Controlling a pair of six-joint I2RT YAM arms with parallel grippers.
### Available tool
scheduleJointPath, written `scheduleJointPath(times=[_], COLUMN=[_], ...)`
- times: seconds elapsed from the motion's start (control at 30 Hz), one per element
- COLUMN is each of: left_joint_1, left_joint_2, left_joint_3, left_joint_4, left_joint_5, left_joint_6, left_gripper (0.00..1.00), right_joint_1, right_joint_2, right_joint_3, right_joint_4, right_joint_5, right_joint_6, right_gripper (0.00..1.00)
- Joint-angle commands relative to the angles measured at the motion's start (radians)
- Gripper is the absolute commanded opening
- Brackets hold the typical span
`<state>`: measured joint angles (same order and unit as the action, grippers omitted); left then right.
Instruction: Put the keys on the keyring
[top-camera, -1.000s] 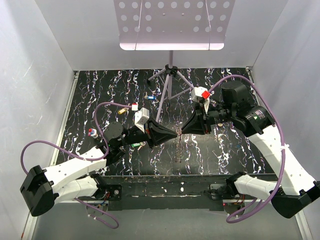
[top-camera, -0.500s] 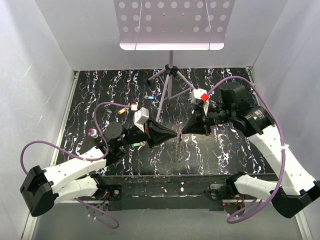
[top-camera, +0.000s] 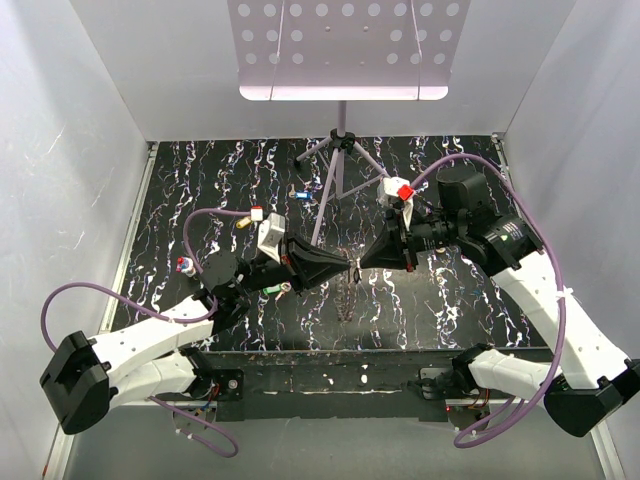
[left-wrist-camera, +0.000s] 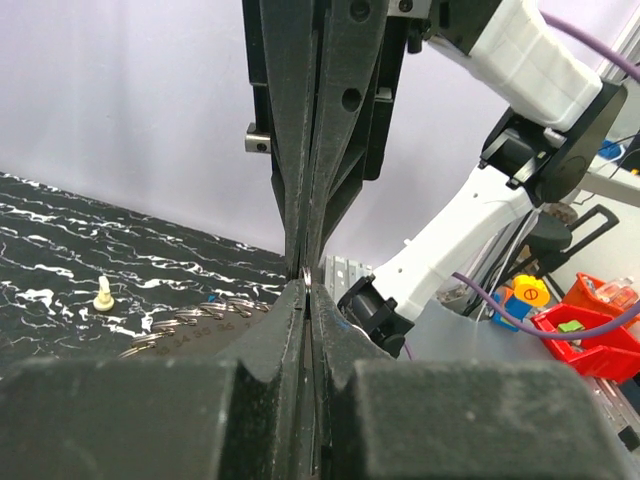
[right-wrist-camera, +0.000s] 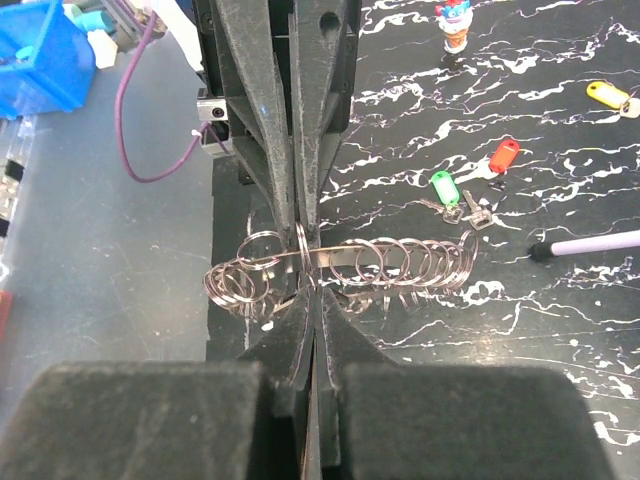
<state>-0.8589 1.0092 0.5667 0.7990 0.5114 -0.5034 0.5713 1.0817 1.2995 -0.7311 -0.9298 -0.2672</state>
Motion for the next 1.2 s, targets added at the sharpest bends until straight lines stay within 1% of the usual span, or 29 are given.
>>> scheduleJointPath(times=[0.0, 0.3, 0.6, 0.77, 0.8, 0.87, 0.97, 1.07, 1.1, 1.13, 1.17], left_joint_1=[0.014, 0.015, 0.014, 0.015, 0.014, 0.017, 0.017, 0.02, 0.02, 0.021, 0.021], left_joint_2=[-0.004, -0.003, 0.048, 0.043, 0.042, 0.035, 0.019, -0.009, -0.017, -0.02, -0.023], left_joint_3=[-0.002, -0.017, -0.036, -0.034, -0.034, -0.033, -0.036, -0.037, -0.034, -0.033, -0.031], left_joint_4=[0.195, 0.242, 0.35, 0.356, 0.353, 0.344, 0.309, 0.258, 0.237, 0.221, 0.209], left_joint_5=[-0.045, -0.059, -0.068, -0.065, -0.066, -0.065, -0.065, -0.059, -0.056, -0.051, -0.048], left_joint_6=[-0.061, -0.075, -0.124, -0.119, -0.119, -0.112, -0.093, -0.07, -0.064, -0.058, -0.054], left_gripper=[0.0, 0.0, 0.0, 0.0, 0.0, 0.0, 0.0, 0.0, 0.0, 0.0, 0.0], right_joint_1=[0.001, 0.002, 0.001, -0.001, -0.001, -0.005, -0.02, -0.037, -0.04, -0.042, -0.044], right_joint_2=[-0.002, 0.007, 0.021, 0.026, 0.026, 0.024, 0.011, -0.006, -0.011, -0.016, -0.022], right_joint_3=[-0.022, -0.057, -0.098, -0.138, -0.144, -0.144, -0.112, -0.075, -0.063, -0.056, -0.049], right_joint_4=[0.082, 0.143, 0.312, 0.398, 0.41, 0.407, 0.346, 0.271, 0.25, 0.237, 0.227], right_joint_5=[-0.018, -0.046, -0.101, -0.124, -0.126, -0.133, -0.138, -0.153, -0.158, -0.168, -0.181], right_joint_6=[0.103, 0.209, 0.393, 0.494, 0.508, 0.504, 0.407, 0.285, 0.27, 0.21, 0.183], right_gripper=[0.01, 0.01, 0.01, 0.01, 0.02, 0.13, 0.24, 0.32, 0.33, 0.34, 0.36])
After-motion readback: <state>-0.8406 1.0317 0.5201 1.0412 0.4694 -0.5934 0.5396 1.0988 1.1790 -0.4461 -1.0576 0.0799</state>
